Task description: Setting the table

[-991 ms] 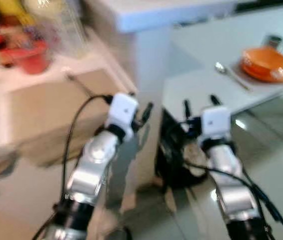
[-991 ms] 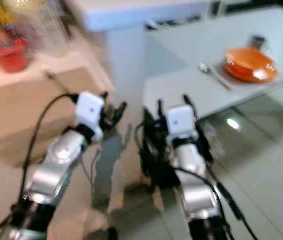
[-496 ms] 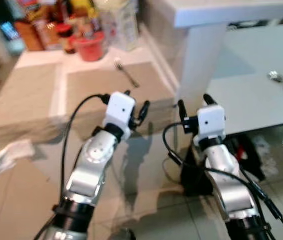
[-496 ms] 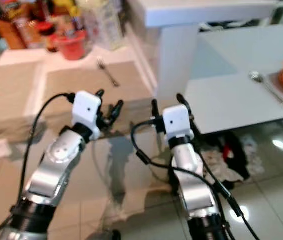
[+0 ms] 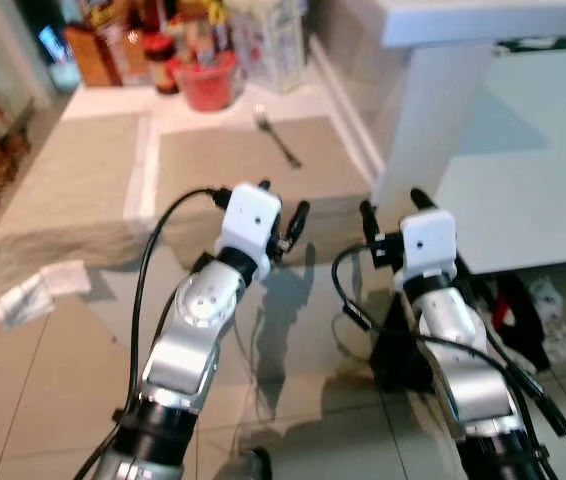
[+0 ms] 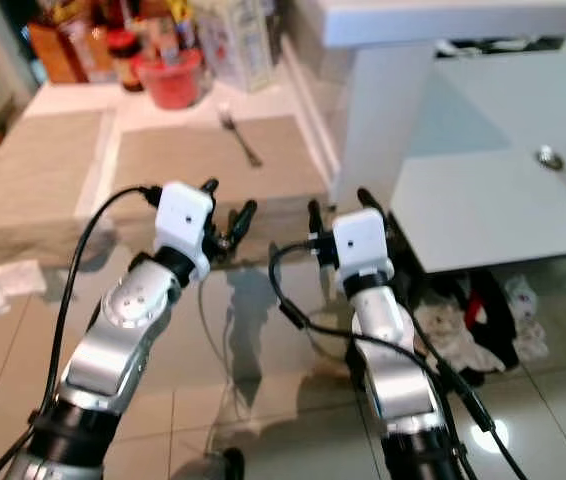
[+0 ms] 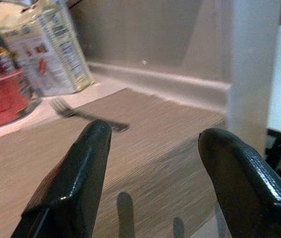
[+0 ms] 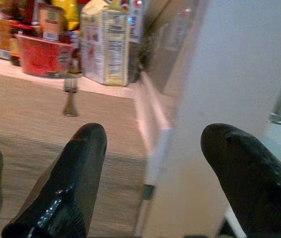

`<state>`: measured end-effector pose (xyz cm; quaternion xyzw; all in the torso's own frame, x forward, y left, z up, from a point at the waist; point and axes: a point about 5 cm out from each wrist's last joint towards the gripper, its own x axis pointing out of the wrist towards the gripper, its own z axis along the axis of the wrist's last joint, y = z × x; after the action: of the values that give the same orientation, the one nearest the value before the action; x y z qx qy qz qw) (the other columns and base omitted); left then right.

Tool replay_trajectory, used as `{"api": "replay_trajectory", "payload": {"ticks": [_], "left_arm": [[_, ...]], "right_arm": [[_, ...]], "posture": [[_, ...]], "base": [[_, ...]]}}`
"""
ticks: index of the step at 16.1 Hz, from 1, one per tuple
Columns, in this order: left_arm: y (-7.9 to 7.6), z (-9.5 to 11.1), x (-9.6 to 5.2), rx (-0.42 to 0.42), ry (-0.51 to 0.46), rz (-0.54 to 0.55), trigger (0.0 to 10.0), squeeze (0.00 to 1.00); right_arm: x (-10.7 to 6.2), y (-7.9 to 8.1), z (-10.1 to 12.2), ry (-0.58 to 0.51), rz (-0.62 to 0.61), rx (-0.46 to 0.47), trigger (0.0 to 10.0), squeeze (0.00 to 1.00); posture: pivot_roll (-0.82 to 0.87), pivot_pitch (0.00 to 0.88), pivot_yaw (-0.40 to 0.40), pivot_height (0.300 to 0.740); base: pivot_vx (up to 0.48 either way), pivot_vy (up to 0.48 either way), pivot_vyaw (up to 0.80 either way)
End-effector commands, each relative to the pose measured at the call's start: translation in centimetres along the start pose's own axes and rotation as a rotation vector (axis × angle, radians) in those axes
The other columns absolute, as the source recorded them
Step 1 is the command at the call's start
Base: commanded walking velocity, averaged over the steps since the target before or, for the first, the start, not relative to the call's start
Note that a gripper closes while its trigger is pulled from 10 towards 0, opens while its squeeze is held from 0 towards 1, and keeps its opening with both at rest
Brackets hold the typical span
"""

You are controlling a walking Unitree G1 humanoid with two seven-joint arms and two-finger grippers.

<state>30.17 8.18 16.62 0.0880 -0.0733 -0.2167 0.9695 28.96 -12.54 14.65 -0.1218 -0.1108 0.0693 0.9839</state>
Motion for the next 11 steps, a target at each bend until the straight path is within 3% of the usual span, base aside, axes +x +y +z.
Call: {"api": "replay_trajectory", "payload": {"ticks": [1, 5, 7, 9, 11], "left_arm": [[0.21, 0.36, 0.06, 0.010, -0.008, 0.012, 10.0, 0.00], [0.32, 0.27, 0.14, 0.006, -0.001, 0.010, 10.0, 0.00], [0.28, 0.25, 0.15, 0.011, -0.001, 0.002, 10.0, 0.00], [0.45, 0.13, 0.10, -0.006, 0.007, 0.023, 10.0, 0.00], [0.55, 0.04, 0.08, -0.016, 0.017, 0.041, 10.0, 0.00]], "right_arm": [[0.17, 0.22, 0.05, 0.005, 0.008, 0.013, 10.0, 0.00], [0.29, 0.25, -0.04, 0.008, 0.012, 0.031, 10.0, 0.00], [0.39, 0.20, -0.09, 0.013, 0.009, 0.016, 10.0, 0.00], [0.45, 0.28, -0.05, 0.011, 0.012, 0.011, 10.0, 0.00], [0.39, 0.33, -0.24, 0.018, 0.019, 0.011, 10.0, 0.00]], "posture": [[0.00, 0.038, 0.039, 0.740], [0.00, 0.028, 0.039, 0.740], [0.00, 0.027, 0.039, 0.740], [0.00, 0.021, 0.039, 0.740], [0.00, 0.016, 0.040, 0.740]], "base": [[0.000, 0.000, 0.60], [0.000, 0.000, 0.59], [0.311, 0.000, 0.55], [0.456, 0.000, 0.00], [0.321, 0.352, 0.00]]}}
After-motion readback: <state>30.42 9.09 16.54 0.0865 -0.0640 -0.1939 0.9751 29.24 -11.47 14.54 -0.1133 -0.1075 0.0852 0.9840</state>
